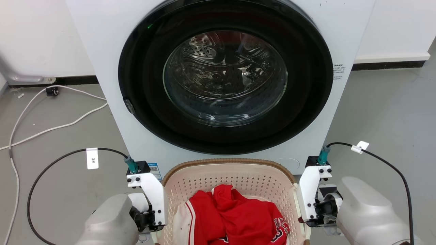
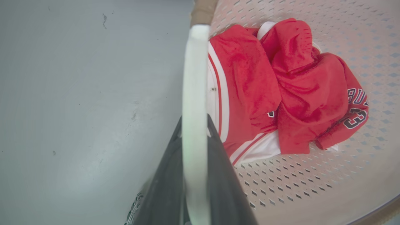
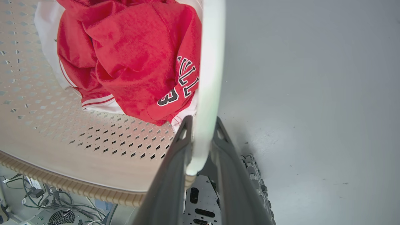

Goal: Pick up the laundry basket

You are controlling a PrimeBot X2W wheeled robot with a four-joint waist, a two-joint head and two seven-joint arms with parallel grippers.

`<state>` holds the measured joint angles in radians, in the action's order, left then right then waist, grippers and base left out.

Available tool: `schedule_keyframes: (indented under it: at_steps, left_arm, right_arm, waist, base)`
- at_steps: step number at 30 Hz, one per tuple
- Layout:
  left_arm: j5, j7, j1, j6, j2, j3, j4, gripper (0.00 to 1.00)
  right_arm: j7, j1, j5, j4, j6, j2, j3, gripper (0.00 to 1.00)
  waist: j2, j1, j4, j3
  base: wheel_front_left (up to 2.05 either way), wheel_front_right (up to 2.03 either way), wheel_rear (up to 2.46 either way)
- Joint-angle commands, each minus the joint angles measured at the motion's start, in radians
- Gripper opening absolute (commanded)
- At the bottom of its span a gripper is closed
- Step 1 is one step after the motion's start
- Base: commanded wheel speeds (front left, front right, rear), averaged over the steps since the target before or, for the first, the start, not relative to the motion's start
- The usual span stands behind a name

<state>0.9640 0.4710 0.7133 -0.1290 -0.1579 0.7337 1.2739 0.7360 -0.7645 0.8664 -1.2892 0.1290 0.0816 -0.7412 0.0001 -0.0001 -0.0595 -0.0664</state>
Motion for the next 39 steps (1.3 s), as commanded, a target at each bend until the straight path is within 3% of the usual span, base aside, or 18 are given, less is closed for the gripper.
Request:
schedule_keyframes:
  at_steps: [1, 39]
  left_arm:
    - [0.006, -0.005, -0.009, -0.003, 0.003, 0.001, -0.002, 0.00]
    - [0.039, -0.028, 0.010, -0.003, 0.015, 0.029, 0.010, 0.00]
  right_arm:
    - [0.002, 0.011, -0.011, 0.001, 0.003, 0.000, 0.003, 0.00]
    - [0.012, 0.011, -0.107, 0.001, 0.003, -0.014, 0.112, 0.00]
  waist:
    - [-0.0001, 0.0001, 0.001, -0.001]
    - [-0.0001, 0.0001, 0.009, 0.011]
  base:
    - [0.00, 0.00, 0.00]
    - [0.00, 0.00, 0.00]
